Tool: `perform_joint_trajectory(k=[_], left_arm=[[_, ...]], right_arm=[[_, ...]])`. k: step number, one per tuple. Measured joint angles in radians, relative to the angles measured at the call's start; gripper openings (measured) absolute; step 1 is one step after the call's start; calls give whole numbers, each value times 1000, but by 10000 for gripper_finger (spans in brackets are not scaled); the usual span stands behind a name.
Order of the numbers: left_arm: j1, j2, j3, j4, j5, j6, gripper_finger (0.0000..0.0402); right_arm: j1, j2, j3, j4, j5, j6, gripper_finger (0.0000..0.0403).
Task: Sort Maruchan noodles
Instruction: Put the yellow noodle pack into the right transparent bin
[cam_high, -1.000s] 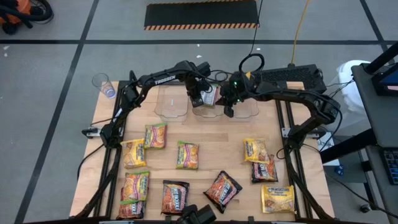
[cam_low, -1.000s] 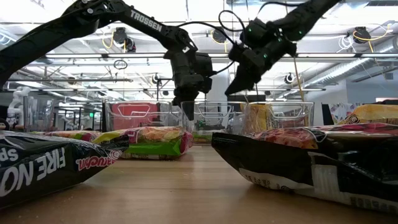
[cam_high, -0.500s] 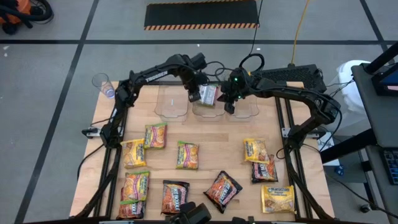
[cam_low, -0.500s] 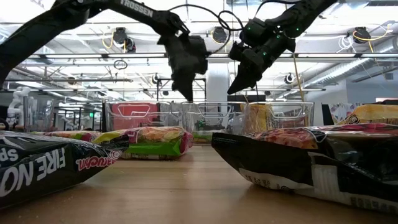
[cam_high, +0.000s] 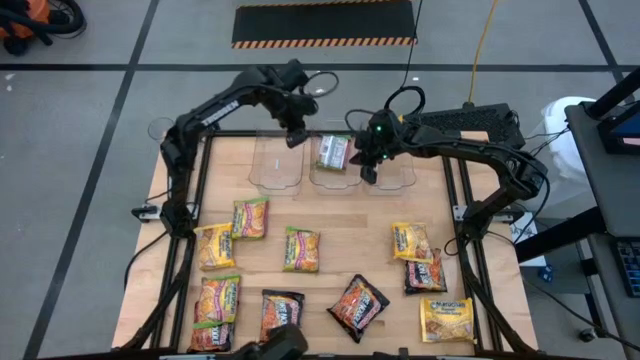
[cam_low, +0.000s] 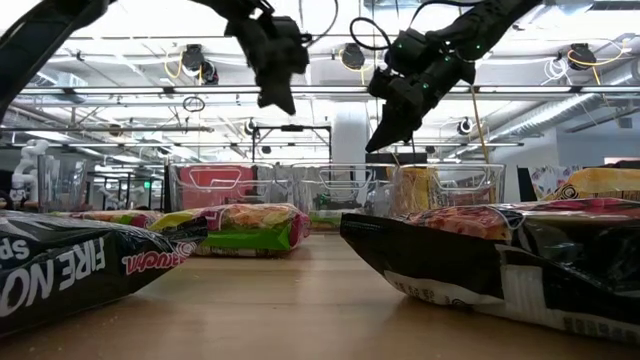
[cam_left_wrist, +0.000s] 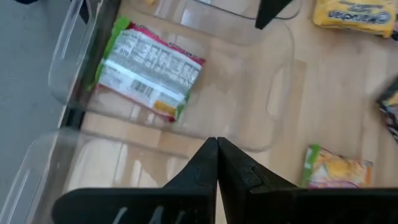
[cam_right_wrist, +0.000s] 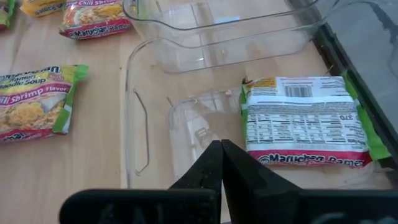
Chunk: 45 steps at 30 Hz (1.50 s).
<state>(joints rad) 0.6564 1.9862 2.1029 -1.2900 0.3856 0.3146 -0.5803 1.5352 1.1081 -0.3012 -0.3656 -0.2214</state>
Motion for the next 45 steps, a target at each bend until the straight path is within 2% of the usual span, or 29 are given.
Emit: perform_joint_trajectory(k=[4, 11, 19, 28, 33, 36, 45], left_arm=[[27, -51, 0, -74, 7, 43, 8], [45, -115, 0, -288, 33, 134, 8], [52, -248, -109, -281, 128, 188, 8], [70, -491, -404, -232, 160, 194, 8], [74, -632, -606, -159, 173, 145, 8], [74, -718, -729, -102, 192, 118, 8], [74, -940, -1055, 21, 213, 45, 8]], right_arm=[[15, 1, 45, -57, -1, -10, 0], [73, -2, 135, -226, -2, -120, 0], [151, -1, 150, -211, -2, -110, 0], [204, -1, 150, -193, -8, -75, 0], [214, -4, 150, -220, -177, -26, 0], [220, -7, 150, -280, -170, 9, 0], [270, -9, 150, -611, -159, 73, 0]])
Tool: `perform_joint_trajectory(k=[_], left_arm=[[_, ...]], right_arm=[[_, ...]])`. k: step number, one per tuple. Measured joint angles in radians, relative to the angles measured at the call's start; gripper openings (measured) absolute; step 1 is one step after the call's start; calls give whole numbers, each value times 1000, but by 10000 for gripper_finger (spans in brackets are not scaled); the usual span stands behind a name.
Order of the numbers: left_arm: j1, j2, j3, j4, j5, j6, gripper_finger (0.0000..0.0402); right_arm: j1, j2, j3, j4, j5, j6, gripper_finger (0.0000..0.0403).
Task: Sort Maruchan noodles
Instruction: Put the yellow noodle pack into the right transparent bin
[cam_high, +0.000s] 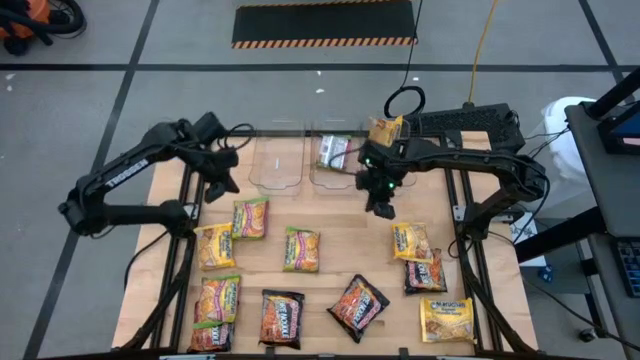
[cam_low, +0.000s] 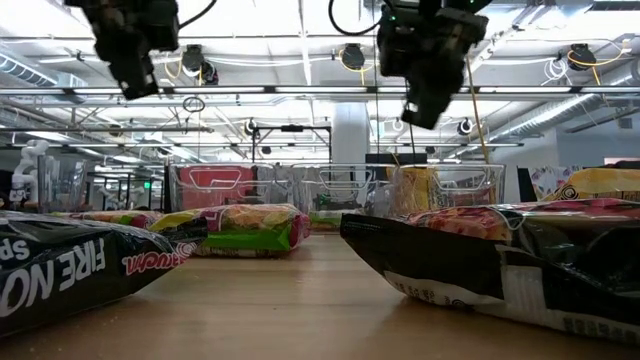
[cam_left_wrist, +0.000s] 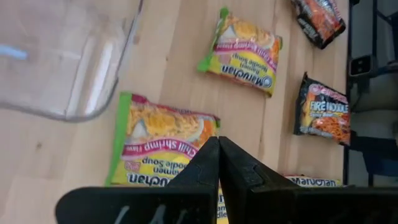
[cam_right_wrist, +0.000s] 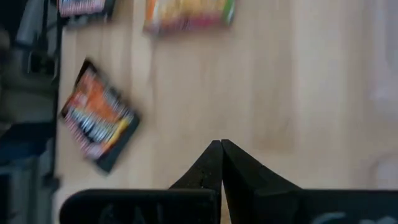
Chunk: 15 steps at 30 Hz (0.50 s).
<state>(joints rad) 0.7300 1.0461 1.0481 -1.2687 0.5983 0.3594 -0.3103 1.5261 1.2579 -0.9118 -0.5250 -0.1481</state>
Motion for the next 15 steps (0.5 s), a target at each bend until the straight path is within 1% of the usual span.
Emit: perform_joint_trajectory(k=[5, 9, 10, 15], left_arm=[[0, -69, -107, 61, 0, -12, 8], [0, -82, -144, 90, 0, -5, 8], [0, -80, -147, 102, 3, -8, 8], [-2, -79, -153, 173, 5, -61, 8]], right_arm=[[75, -2, 0, -127, -11, 73, 0], [142, -22, 0, -147, -107, 148, 0], [162, -32, 0, -147, -112, 168, 0], [244, -78, 0, -188, -66, 258, 0]])
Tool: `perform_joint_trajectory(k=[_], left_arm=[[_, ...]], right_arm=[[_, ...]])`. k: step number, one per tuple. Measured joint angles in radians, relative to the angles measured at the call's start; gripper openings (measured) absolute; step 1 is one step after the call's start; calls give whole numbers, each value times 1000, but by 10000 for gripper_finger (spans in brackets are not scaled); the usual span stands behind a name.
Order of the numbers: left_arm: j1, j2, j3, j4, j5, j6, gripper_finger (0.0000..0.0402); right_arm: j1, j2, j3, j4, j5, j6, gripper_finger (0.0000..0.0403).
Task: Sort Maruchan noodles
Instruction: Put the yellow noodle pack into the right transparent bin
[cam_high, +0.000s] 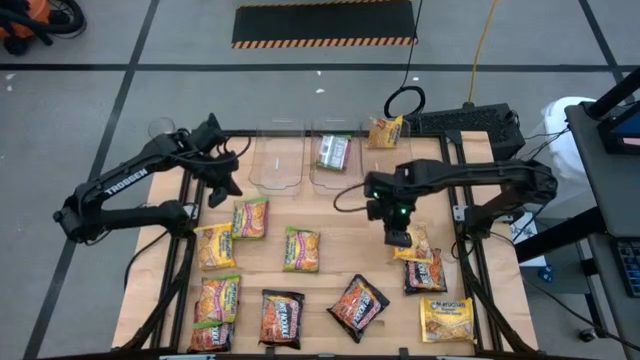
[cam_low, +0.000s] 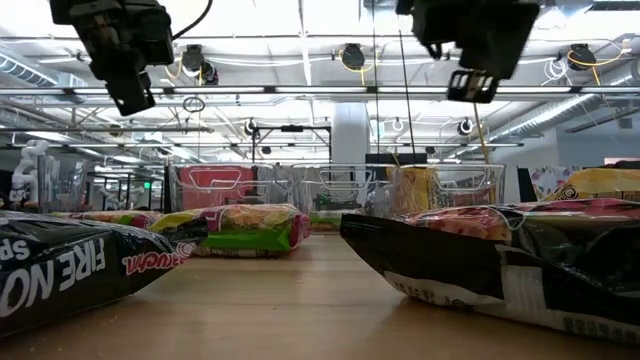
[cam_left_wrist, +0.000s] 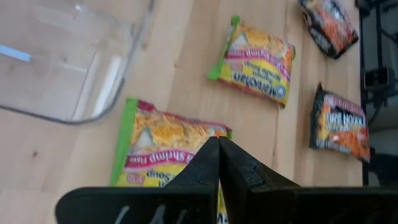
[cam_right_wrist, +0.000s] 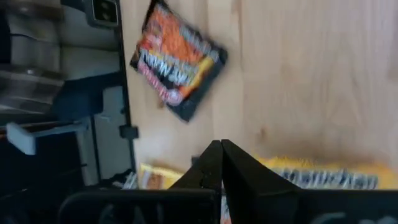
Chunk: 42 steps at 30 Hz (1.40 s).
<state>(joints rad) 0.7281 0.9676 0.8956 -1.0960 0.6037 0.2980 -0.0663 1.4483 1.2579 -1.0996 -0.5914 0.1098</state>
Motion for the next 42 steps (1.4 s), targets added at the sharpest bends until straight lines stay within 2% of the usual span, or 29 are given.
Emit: perform_joint_trajectory(k=[8, 12, 18, 24, 32, 37, 42], left_arm=[[-28, 0, 0, 93, 37, -88, 8], [-45, -1, 0, 114, 53, -116, 8], [-63, -1, 0, 114, 53, -147, 8], [-63, -1, 0, 115, 53, -156, 8], [-63, -1, 0, 114, 52, -98, 8], [-63, -1, 0, 110, 52, -52, 8], [-63, -1, 0, 103, 52, -11, 8]], right_arm=[[142, -66, -1, -150, 210, 118, 0], [208, -94, -40, -147, 280, 198, 0], [292, -131, -171, -58, 280, 302, 0], [348, -150, -244, 58, 293, 373, 0], [437, -148, -275, 323, 473, 515, 0], [501, -139, -275, 380, 562, 668, 0], [573, -96, -275, 407, 643, 748, 0]])
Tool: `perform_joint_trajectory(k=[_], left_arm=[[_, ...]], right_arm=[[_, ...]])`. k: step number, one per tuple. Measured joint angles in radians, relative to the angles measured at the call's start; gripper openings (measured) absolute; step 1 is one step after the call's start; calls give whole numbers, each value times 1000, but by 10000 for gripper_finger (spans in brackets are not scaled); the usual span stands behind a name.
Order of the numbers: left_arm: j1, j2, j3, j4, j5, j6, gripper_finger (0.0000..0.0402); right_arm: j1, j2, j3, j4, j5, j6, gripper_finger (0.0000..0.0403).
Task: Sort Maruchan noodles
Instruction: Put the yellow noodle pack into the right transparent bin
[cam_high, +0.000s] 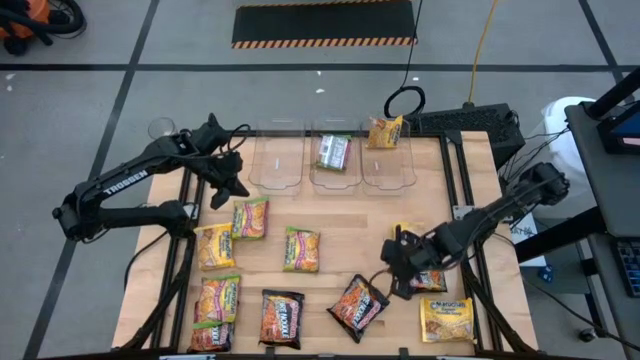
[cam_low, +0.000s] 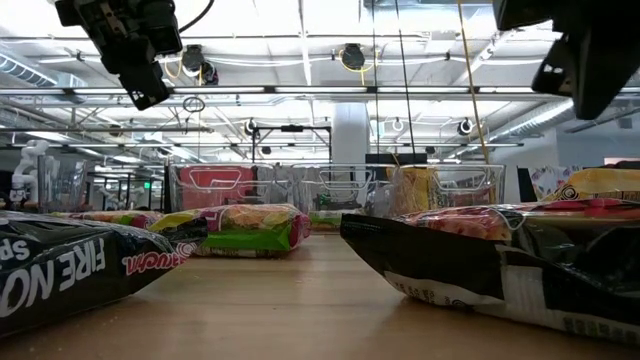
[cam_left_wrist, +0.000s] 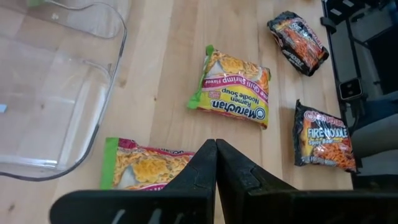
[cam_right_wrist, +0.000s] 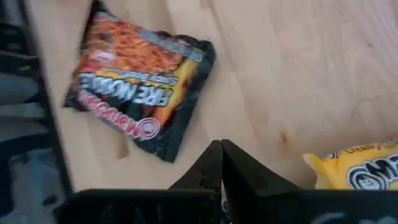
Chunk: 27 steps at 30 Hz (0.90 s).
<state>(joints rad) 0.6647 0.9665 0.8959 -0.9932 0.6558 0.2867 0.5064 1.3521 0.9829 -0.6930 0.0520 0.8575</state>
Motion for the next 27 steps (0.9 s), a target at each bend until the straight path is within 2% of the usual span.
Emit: perform_joint_trajectory(k=[4, 7, 9, 15, 27], left_arm=[[0, 0, 0, -1, 0, 0, 8], [0, 0, 0, -5, 0, 0, 8], [0, 0, 0, -5, 0, 0, 8], [0, 0, 0, -6, 2, -1, 8], [-5, 0, 0, -6, 2, 13, 8]], right_arm=[[34, 57, 0, -7, 103, 52, 0], [41, 93, 0, -43, 105, 79, 0], [42, 107, 1, -110, 75, 107, 0], [61, 86, 1, -301, -130, 157, 0], [89, 60, 1, -119, -127, 255, 0]])
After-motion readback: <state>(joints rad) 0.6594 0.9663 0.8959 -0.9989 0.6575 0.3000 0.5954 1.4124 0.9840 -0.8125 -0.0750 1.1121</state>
